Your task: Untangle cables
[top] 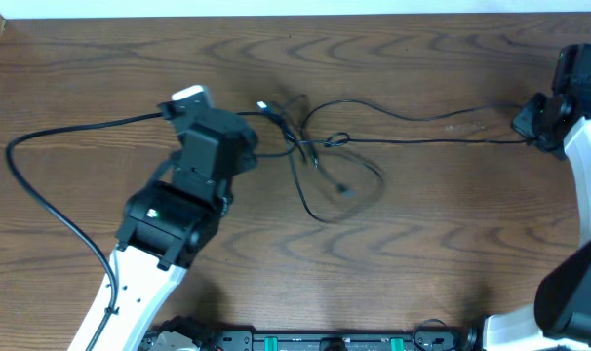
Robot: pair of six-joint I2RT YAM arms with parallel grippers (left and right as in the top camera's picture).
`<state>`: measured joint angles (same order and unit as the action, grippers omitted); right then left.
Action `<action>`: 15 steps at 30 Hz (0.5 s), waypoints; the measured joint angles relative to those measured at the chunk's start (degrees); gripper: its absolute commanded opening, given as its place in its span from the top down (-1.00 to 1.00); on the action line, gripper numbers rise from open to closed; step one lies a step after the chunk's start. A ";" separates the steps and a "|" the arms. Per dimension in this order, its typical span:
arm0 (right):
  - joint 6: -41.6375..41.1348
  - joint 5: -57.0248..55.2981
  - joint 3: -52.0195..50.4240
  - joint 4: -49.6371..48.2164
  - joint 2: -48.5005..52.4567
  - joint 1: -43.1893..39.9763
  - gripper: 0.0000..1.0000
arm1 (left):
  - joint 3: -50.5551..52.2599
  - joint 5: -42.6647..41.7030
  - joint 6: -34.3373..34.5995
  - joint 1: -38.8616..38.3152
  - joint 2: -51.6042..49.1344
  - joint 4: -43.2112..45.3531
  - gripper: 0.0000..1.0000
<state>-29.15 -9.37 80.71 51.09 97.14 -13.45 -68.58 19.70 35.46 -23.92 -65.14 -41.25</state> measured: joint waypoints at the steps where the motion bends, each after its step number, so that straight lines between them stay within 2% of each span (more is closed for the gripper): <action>1: 0.00 0.20 0.00 0.02 0.90 -0.39 0.98 | 0.00 0.24 0.13 1.25 0.00 -0.61 0.85; 7: 0.00 1.55 0.00 -0.20 5.86 -5.27 0.98 | 0.00 4.17 0.31 13.11 0.00 -3.91 0.85; 12: 0.07 5.11 -0.02 -1.05 8.31 -8.52 0.98 | 0.00 0.66 0.31 22.18 0.02 -4.96 0.85; 13: 0.26 6.16 -0.07 -1.46 8.39 -8.74 0.90 | 0.00 -1.62 0.28 23.45 0.02 -4.94 0.85; 15: 2.12 9.81 -0.09 -3.50 8.39 -9.14 0.37 | 0.00 -5.95 -0.31 24.94 0.02 -4.74 0.85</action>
<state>-27.03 0.45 80.62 47.59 105.54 -22.59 -68.58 13.76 35.16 1.02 -65.12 -46.00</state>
